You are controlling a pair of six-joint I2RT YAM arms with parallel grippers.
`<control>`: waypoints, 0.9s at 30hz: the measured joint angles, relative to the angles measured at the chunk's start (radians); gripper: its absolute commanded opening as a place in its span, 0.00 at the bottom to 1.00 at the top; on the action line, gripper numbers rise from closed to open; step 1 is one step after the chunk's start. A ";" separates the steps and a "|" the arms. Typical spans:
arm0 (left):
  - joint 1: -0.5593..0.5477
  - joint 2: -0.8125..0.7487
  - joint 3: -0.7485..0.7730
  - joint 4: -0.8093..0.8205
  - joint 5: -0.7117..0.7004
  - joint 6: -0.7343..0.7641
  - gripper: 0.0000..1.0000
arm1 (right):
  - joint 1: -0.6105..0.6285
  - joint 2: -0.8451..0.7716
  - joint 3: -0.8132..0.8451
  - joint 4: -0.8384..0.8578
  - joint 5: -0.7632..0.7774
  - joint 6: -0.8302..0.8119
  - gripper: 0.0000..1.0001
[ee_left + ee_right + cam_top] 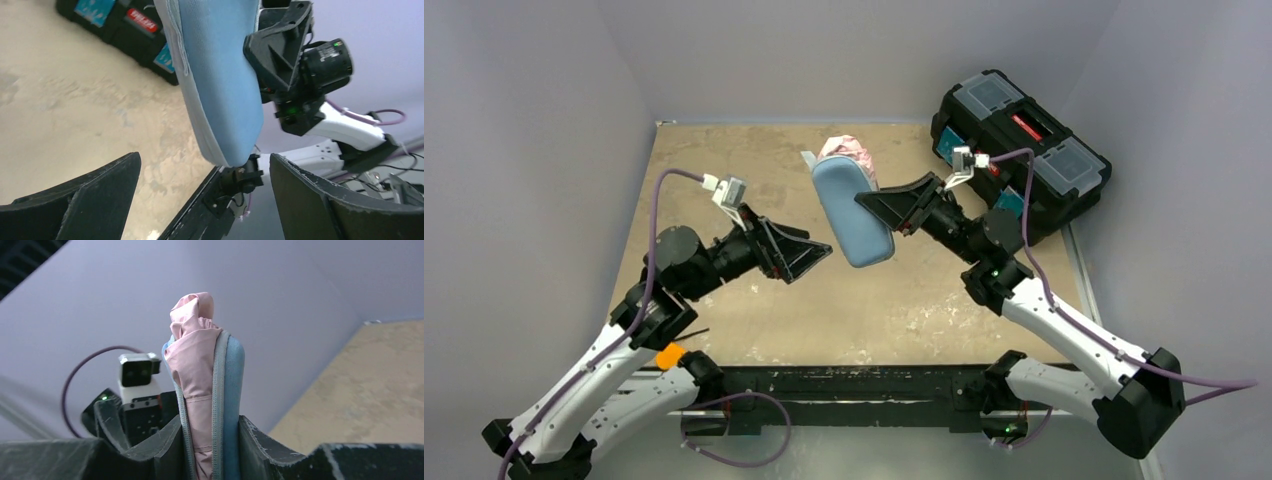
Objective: Put away the umbrella
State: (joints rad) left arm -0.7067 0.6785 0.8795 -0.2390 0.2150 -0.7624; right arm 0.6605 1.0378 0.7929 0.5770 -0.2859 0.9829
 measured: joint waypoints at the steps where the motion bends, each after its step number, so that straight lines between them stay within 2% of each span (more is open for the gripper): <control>1: 0.001 0.021 0.023 0.026 0.029 0.006 0.99 | 0.000 -0.005 0.000 0.047 -0.019 0.010 0.00; 4: 0.004 0.075 0.051 0.127 0.101 0.013 0.97 | 0.000 -0.008 0.000 0.151 -0.064 0.036 0.00; 7: 0.005 0.124 0.052 0.222 0.156 0.012 0.90 | 0.000 0.000 0.000 0.209 -0.097 0.060 0.00; 11: 0.005 0.204 0.064 0.296 0.208 -0.002 0.61 | 0.000 0.022 0.000 0.269 -0.129 0.092 0.00; 18: 0.006 0.261 0.101 0.350 0.283 -0.021 0.20 | -0.006 0.040 0.000 0.308 -0.136 0.104 0.00; 19: 0.006 0.261 0.108 0.346 0.288 -0.019 0.13 | -0.006 0.040 0.000 0.314 -0.137 0.103 0.06; 20: 0.006 0.261 0.114 0.337 0.291 -0.019 0.07 | -0.006 0.040 0.000 0.317 -0.137 0.101 0.19; 21: 0.006 0.261 0.121 0.325 0.295 -0.014 0.02 | -0.006 0.040 0.000 0.318 -0.140 0.101 0.37; 23: 0.006 0.259 0.134 0.297 0.298 -0.003 0.00 | -0.006 0.040 0.000 0.320 -0.148 0.099 0.67; 24: 0.006 0.257 0.142 0.270 0.297 0.007 0.00 | -0.006 0.040 0.000 0.315 -0.154 0.094 0.75; 25: 0.006 0.252 0.151 0.234 0.293 0.023 0.00 | -0.006 0.040 0.003 0.304 -0.156 0.092 0.94; 27: 0.006 0.241 0.167 0.154 0.275 0.050 0.00 | -0.005 0.039 0.020 0.244 -0.163 0.061 0.99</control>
State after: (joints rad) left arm -0.7006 0.9192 1.0462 -0.0845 0.4900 -0.7128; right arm 0.6556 1.0767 0.8127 0.8211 -0.4492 1.0443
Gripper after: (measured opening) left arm 0.160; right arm 0.865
